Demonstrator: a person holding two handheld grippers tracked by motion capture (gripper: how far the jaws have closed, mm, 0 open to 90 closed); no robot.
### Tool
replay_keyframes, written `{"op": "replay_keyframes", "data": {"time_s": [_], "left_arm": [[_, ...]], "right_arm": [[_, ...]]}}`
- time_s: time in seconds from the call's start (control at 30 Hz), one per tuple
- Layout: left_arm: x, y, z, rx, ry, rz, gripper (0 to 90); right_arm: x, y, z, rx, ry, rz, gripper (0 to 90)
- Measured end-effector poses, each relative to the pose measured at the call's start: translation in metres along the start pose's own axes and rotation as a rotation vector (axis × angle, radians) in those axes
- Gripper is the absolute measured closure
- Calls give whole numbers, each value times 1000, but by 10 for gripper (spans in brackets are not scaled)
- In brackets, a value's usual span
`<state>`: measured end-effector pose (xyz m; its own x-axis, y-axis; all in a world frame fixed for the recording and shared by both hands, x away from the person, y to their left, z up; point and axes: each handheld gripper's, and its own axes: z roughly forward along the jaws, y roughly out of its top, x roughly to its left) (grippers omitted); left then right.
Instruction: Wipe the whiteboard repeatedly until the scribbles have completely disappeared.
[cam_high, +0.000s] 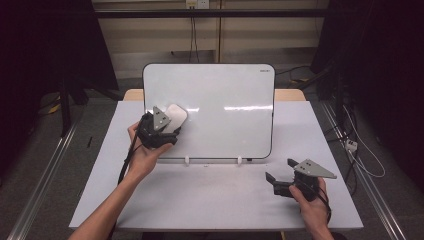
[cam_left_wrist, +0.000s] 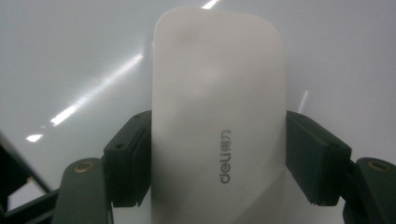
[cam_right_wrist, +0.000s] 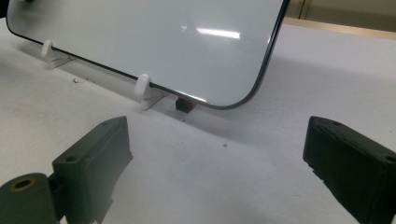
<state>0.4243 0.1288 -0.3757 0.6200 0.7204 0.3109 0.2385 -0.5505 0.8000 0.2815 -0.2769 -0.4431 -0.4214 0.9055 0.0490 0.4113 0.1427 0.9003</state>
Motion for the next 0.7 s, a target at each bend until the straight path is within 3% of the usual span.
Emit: {"op": "replay_keyframes", "data": {"time_s": [0.07,0.27,0.33,0.5,0.7], "left_arm": [[-3,-1,-1,-6,15,8,300],[6,3,-2,-2,-14,-11,299],[11,6,-2,-15,-7,-38,299],[30,14,-4,-13,1,-50,300],[53,22,-8,-33,26,-97,302]], "right_arm": [[0,0,0,-1,-1,-6,73],[-1,-1,-1,-1,-1,-1,73],[-1,-1,-1,1,-2,-1,73],[-1,-1,-2,-2,-2,0,73],[-1,-1,-2,-2,-2,-1,73]]}}
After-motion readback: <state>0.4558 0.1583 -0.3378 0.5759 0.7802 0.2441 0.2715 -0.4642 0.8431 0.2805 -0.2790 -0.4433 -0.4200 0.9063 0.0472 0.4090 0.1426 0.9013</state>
